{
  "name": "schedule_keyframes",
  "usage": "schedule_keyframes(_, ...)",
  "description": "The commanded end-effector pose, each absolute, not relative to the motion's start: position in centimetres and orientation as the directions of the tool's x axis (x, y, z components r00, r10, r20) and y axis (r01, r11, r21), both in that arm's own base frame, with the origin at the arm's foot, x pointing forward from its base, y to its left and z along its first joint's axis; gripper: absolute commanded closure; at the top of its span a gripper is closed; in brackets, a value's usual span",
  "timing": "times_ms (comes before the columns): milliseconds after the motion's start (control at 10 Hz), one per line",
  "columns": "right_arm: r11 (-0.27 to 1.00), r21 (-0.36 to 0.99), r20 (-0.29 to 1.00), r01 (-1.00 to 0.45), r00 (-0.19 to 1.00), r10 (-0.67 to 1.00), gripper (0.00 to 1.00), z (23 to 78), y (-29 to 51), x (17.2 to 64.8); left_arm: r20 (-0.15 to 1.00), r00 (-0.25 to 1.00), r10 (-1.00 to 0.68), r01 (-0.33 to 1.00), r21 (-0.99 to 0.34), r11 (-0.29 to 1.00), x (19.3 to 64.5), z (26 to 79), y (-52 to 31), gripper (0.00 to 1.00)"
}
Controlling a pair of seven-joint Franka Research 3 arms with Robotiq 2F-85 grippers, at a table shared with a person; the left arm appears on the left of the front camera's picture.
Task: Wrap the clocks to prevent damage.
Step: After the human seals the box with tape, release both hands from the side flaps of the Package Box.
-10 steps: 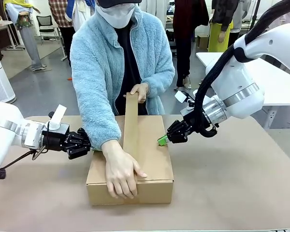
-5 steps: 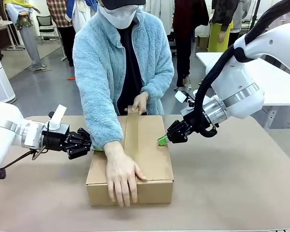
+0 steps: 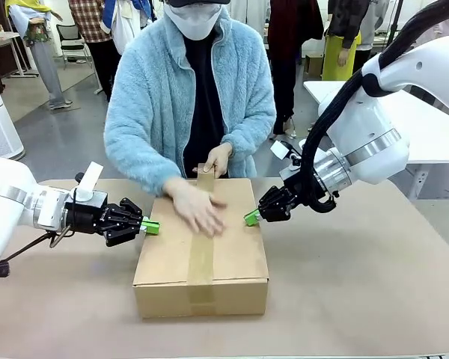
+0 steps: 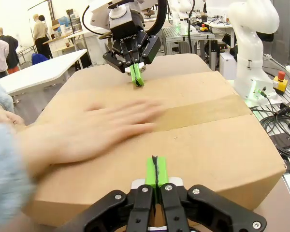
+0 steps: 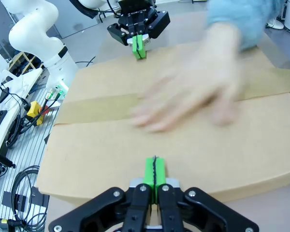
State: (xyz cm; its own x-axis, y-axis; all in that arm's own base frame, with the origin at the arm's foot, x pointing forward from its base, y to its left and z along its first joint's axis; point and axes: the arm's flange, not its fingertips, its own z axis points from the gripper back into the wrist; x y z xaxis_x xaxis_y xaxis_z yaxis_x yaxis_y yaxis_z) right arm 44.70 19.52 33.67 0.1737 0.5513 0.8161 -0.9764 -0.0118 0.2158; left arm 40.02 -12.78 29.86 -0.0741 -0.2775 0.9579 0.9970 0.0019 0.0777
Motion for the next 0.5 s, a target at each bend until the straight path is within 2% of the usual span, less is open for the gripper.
schedule_keyframes(0, 0.0, 0.224, 0.816, -0.975, 0.187, 0.547, 0.99, 33.24, 19.69, 44.56, 0.955, -0.081, -0.284, 0.996, 0.086, 0.005, 39.95, 29.66, -12.7, 1.0)
schedule_keyframes(400, 0.0, 0.224, 0.816, -0.975, 0.187, 0.547, 0.99, 33.24, 19.69, 44.56, 0.955, -0.081, -0.284, 0.996, 0.086, 0.005, 39.95, 29.66, -12.7, 1.0)
